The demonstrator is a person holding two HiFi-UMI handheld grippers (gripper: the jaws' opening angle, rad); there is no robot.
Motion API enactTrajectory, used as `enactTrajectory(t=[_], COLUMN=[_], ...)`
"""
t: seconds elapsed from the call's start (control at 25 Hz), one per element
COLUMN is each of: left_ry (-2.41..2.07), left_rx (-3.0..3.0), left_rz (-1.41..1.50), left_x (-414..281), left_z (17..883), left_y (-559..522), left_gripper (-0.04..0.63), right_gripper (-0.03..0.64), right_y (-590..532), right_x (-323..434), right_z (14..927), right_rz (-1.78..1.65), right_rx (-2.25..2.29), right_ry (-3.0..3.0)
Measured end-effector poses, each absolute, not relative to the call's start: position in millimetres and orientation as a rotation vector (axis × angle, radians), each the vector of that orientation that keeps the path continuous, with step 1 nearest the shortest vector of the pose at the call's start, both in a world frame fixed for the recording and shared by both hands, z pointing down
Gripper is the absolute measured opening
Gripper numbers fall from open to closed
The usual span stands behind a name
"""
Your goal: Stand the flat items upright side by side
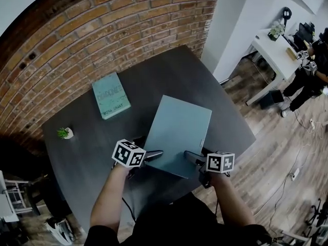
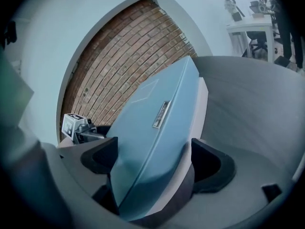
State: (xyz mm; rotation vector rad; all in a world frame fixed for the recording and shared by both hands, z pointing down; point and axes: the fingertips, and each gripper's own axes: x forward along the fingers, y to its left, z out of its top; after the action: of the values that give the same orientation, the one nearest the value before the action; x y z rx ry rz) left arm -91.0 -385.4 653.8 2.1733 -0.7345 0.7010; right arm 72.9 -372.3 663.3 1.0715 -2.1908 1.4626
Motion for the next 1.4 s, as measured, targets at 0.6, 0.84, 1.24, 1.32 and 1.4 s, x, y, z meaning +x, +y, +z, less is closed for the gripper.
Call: enactTrajectory(t=[0.6,0.84,1.24,1.32,1.4], left_ry=[-0.462,-0.333,-0.31,-0.322,-0.333], left_rx=[2.018,1.95,1.968,1.982,1.989], left_rz=[0.596,0.563,0.527,0.531,0.534], left_x=[-72.9,-64.2,-59.3,-57.9,-57.3], left_z=[677.9,686.5,689.8,688.3,686.4], left_y=[-415.3,-414.2,-415.9,-414.2,-411.6], left_gripper=[0.535,0.557,0.588,0.588,0.588], right_gripper=[0.586,0.589,0.589,0.589,0.589], right_y=[-375.5,-378.5,-379.3,-378.2,-377.0], right_x=[60.0,61.0,63.9,64.8,65.2], right_z=[692.9,695.9,695.9,694.8,692.4], right_rz=[1.773,1.868,1.904,1.903,1.878], right_rx=[0.926,0.892,0.903,0.893,0.888], right_ry=[-2.106,-2.104,-2.132,-2.145,-2.16])
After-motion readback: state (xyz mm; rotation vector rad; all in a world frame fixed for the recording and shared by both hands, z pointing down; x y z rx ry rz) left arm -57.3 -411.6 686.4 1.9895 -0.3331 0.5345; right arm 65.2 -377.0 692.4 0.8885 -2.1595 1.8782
